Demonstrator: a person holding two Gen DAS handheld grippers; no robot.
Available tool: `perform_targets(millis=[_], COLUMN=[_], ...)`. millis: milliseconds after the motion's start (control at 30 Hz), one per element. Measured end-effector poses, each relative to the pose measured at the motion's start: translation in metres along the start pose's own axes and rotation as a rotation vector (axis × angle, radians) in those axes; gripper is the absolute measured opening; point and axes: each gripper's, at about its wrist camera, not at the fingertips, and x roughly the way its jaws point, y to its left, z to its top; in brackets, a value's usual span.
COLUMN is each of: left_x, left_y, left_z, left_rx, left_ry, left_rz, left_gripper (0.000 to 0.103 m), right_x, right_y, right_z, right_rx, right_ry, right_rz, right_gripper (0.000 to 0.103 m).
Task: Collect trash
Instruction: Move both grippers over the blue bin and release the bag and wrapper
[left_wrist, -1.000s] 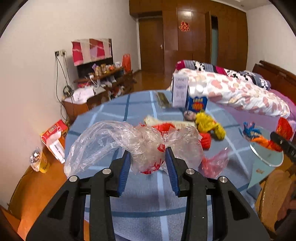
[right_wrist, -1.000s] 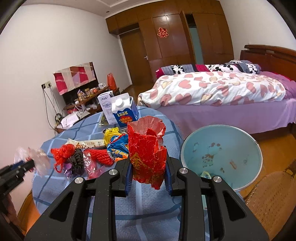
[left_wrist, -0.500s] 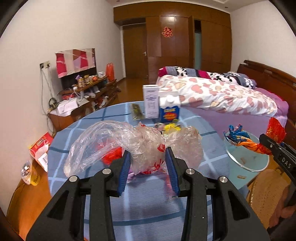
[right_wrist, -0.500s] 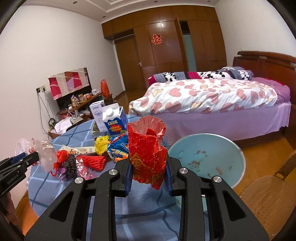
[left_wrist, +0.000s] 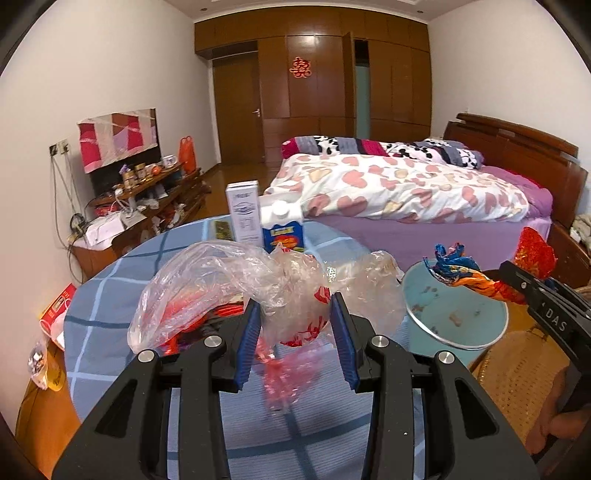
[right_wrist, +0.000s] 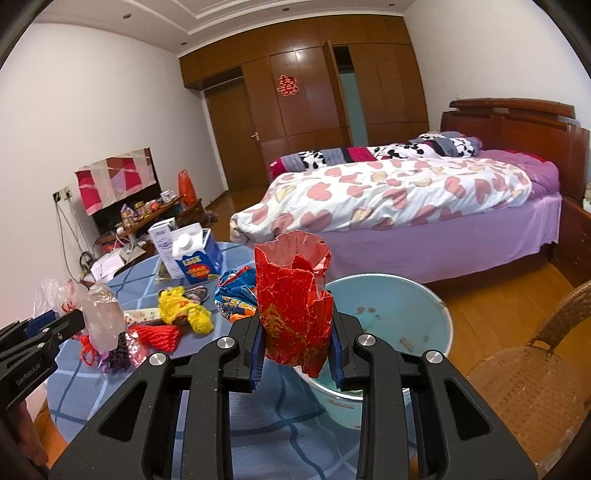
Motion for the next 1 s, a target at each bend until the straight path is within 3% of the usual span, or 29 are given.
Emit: perform_targets(millis=[333, 1000], left_x=[0.008, 0.039], left_y=[-0.035, -0.101], left_z=[0.011, 0.025], left_rx=[0.036, 0.118], left_ry=[-0.008, 0.008], left_rz=[-0.053, -0.085], left_gripper=[0.038, 0.038], right_x=[0.002, 0.017], right_y=[-0.024, -0.084], right_z=[0.004, 0.005], right_rx=[0.022, 0.097], right_ry=[0.001, 0.002], right_rz=[-0.062, -0.223], right_gripper=[0.029, 0.029])
